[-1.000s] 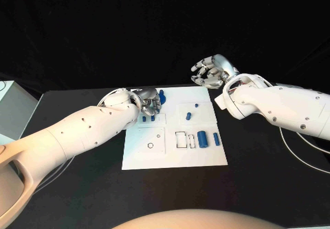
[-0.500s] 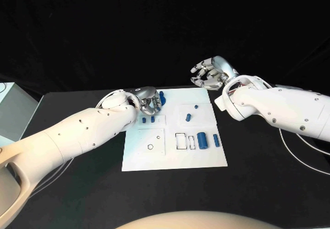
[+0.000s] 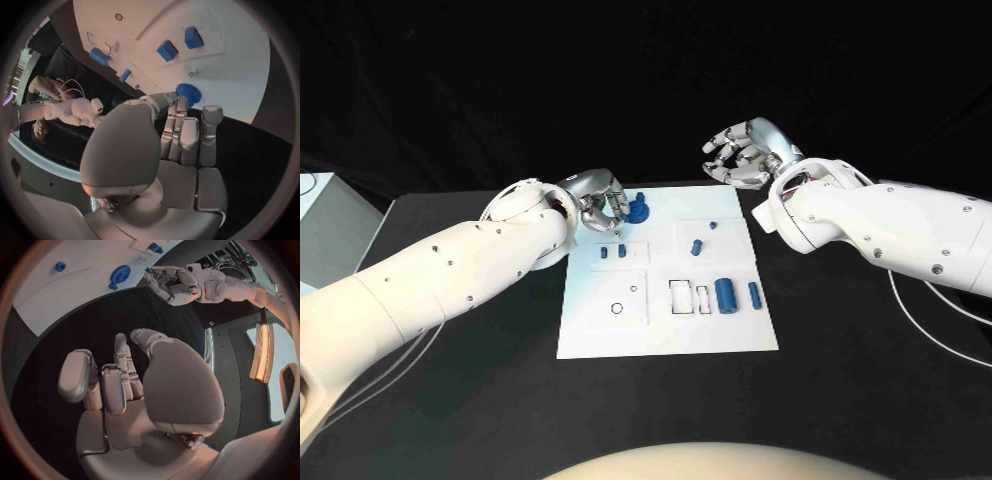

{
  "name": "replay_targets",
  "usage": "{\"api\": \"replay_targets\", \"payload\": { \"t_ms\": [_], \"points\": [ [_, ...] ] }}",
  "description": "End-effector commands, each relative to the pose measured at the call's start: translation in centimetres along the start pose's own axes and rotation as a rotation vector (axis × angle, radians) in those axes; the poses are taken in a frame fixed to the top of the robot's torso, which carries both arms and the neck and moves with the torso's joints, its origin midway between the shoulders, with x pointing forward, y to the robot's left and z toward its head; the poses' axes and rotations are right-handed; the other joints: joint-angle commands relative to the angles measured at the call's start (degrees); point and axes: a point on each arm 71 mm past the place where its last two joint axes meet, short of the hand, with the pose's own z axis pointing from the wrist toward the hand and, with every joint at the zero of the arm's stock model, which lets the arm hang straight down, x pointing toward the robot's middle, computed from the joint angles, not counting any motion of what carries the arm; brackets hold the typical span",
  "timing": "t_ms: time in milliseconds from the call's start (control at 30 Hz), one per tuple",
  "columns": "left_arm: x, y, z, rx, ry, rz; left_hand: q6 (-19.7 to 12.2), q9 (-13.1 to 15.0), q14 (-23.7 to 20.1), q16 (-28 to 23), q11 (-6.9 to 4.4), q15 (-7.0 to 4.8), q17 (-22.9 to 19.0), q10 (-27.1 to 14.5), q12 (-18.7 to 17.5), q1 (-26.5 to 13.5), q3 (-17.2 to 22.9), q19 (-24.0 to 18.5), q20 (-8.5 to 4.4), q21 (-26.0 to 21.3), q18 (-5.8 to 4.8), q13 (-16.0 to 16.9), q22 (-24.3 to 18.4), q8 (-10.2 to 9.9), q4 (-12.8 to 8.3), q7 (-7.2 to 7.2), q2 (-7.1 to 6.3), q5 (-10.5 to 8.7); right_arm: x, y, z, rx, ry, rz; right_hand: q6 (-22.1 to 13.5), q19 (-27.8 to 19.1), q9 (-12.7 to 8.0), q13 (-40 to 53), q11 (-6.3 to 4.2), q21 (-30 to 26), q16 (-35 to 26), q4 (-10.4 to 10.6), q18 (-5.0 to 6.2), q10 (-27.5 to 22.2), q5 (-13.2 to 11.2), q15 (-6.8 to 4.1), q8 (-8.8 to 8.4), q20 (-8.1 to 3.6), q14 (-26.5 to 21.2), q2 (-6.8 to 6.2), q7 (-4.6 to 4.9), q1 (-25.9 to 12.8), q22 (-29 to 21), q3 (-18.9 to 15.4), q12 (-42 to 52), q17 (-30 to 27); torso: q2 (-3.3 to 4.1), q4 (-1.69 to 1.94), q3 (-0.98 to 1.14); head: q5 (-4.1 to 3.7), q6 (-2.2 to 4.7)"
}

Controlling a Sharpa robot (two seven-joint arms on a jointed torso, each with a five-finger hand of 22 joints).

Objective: Assemble the parts on the task board

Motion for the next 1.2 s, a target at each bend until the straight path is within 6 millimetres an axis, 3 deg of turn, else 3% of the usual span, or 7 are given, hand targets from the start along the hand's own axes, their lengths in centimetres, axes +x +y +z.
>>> {"api": "replay_targets", "payload": {
  "t_ms": [33, 200, 433, 1200],
  "points": [
    [0.2, 0.4, -0.3, -0.021, 0.067, -0.017, 0.19, 0.15, 0.33, -0.02, 0.01, -0.06, 0.0, 0.28, -0.39, -0.53, 0.27, 0.4, 0.16, 0.36, -0.57, -0.05, 0.06, -0.31, 0.12, 0.14, -0.03, 0.1, 0.0, 0.1, 0.0, -0.013, 0.005, -0.008, 0.06, 0.31, 0.04, -0.02, -0.21, 0.38, 0.12, -0.28, -0.1, 0.34, 0.23, -0.33, 0.37, -0.03, 3.02, -0.09, 0.04, -0.58, 0.05, -0.1, -0.17, 2.45, -0.15, 0.24, -0.07, 0.1, -0.12],
    [0.1, 1.2, -0.6, -0.044, 0.083, 0.008, 0.24, 0.17, 0.3, -0.03, 0.01, -0.05, -0.1, 0.4, -0.63, -0.72, 0.2, 0.37, 0.17, 0.34, -0.56, -0.04, 0.04, -0.37, 0.15, 0.13, -0.05, 0.06, 0.0, 0.0, 0.0, -0.012, 0.005, -0.008, 0.06, 0.32, 0.05, -0.09, -0.21, 0.41, 0.13, -0.3, -0.11, 0.37, 0.25, -0.33, 0.37, -0.03, 3.03, -0.11, 0.04, -0.62, 0.09, -0.1, -0.23, 2.47, -0.15, 0.32, -0.2, 0.05, -0.26],
    [0.2, 1.7, -0.7, -0.062, 0.099, 0.045, 0.33, 0.21, 0.31, -0.03, -0.02, -0.06, -0.11, 0.6, -0.9, -0.95, 0.08, 0.33, 0.19, 0.31, -0.56, 0.0, 0.0, -0.43, 0.18, 0.09, -0.11, -0.01, 0.0, 0.0, 0.0, -0.011, 0.006, -0.009, 0.06, 0.31, 0.05, -0.13, -0.21, 0.37, 0.11, -0.3, -0.1, 0.38, 0.26, -0.33, 0.37, -0.03, 3.02, -0.12, 0.04, -0.64, 0.05, -0.1, -0.27, 2.45, 0.01, 0.1, -0.06, 0.31, -0.28],
    [0.8, 1.3, 0.1, -0.063, 0.103, 0.072, 0.38, 0.24, 0.31, -0.03, -0.05, -0.07, -0.11, 0.73, -1.06, -1.08, 0.01, 0.39, 0.19, 0.34, -0.57, 0.03, 0.09, -0.47, 0.21, 0.06, -0.11, -0.07, 0.2, 0.2, 0.1, -0.017, 0.01, -0.008, 0.06, 0.31, 0.05, -0.13, -0.21, 0.37, 0.11, -0.3, -0.1, 0.38, 0.26, -0.33, 0.37, -0.03, 3.02, -0.12, 0.04, -0.64, 0.05, -0.1, -0.27, 2.45, -0.02, 0.1, 0.0, 0.22, -0.58]
  ]
}}
